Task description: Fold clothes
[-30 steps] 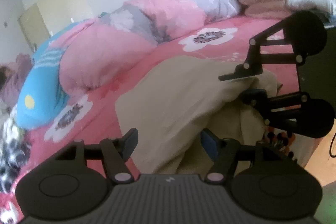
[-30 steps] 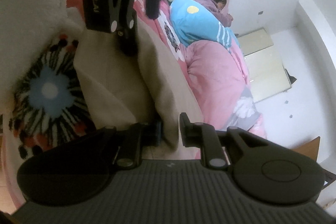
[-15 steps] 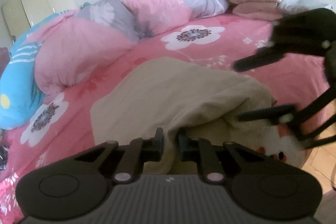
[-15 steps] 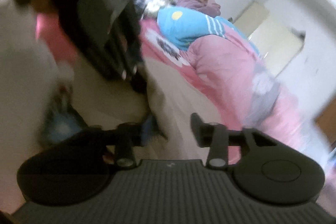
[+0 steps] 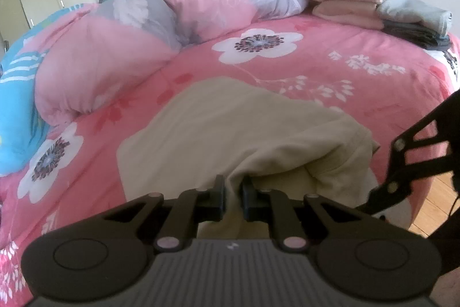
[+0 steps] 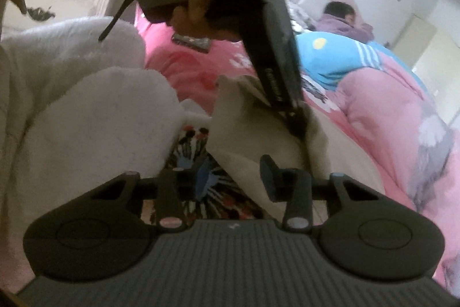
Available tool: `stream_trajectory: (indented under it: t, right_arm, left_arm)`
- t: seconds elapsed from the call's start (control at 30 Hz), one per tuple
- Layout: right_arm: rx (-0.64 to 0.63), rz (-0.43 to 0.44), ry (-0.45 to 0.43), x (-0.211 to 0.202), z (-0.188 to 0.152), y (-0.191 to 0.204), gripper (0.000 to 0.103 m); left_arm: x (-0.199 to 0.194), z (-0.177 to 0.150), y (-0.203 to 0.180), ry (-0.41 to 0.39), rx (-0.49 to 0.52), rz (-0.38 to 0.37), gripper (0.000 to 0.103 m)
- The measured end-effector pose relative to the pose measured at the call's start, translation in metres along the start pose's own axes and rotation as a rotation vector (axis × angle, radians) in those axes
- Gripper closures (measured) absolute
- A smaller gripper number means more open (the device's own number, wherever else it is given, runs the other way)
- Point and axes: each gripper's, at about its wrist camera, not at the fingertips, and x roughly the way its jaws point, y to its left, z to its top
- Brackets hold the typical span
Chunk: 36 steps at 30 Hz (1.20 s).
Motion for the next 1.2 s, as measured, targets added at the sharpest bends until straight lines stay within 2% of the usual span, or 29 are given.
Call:
stream_trajectory:
  t: [0.2,0.3,0.33,0.37,0.47,0.73,0.87,1.2]
  right_arm:
    - [-0.107,-0.008,0.046,0.021,-0.001,0.012,0.076]
    - [-0.119,-0.020,0.043,0.025,-0.002,0.014,0.078]
    - [-0.109,-0.025,0.038,0.026,-0.003,0.014,0.088]
    - [-0.085,-0.029,0.033,0.026,-0.002,0.010,0.099]
    - [0.066,-0.009,-0.010,0.019,0.002,-0.008,0.101]
    - [0.661,0.083,-0.093,0.014,-0.011,-0.084,0.101]
    - [0.776,0.066,-0.056,0.023,-0.014,-0.095,0.101]
    - [0.831,-0.062,0.091,0.047,-0.008,-0.084,0.101]
  left_arm:
    - [-0.001,0.000,0.003,0.003,-0.006,-0.012,0.090]
    - [-0.001,0.000,0.003,0.002,-0.007,-0.014,0.090]
    - [-0.001,0.000,0.003,0.002,-0.007,-0.015,0.091]
    - [-0.001,-0.001,0.003,0.001,-0.006,-0.016,0.091]
    - [-0.003,-0.002,0.002,-0.006,-0.007,-0.017,0.091]
    - [-0.009,-0.003,0.000,-0.046,-0.024,-0.014,0.092]
    - [-0.009,-0.004,0.000,-0.061,-0.031,-0.013,0.092]
    - [-0.010,-0.013,-0.008,-0.069,0.005,0.004,0.092]
